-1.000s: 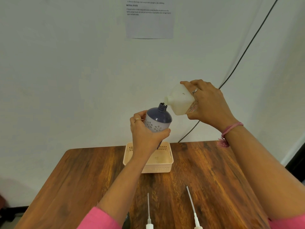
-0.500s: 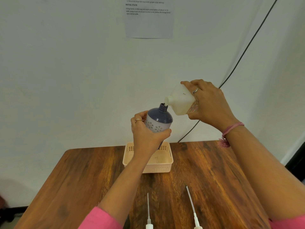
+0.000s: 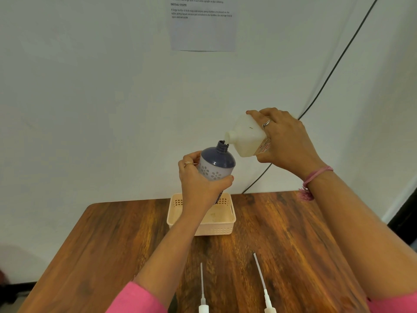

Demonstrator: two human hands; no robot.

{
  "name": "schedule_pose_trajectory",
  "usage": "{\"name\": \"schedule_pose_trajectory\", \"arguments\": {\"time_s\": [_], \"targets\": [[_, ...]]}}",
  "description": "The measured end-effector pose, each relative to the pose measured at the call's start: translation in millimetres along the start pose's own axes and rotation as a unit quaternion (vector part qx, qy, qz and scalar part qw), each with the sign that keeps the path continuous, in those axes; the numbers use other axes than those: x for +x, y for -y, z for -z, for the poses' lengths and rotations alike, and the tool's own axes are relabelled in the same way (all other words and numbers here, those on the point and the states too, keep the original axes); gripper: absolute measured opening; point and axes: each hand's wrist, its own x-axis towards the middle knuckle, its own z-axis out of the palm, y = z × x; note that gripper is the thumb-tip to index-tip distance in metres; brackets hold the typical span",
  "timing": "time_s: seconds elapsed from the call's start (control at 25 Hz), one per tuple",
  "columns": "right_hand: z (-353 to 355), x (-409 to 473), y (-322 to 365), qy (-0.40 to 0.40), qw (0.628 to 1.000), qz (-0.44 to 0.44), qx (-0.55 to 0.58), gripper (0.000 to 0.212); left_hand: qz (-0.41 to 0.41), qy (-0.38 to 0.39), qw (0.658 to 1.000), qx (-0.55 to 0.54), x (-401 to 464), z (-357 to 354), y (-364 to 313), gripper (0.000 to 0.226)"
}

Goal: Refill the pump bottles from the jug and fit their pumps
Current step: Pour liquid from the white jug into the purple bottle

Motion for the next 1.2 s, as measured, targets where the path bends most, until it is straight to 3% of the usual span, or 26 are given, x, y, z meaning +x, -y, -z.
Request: {"name": "schedule_pose_trajectory", "arguments": {"time_s": [1.2], "targets": [[-1.9, -4.6, -1.7, 0.002, 1.000, -0.002, -0.004, 0.098, 0.007, 0.001, 1.000, 0.000, -1.9, -3.3, 3.3, 0.084]]}}
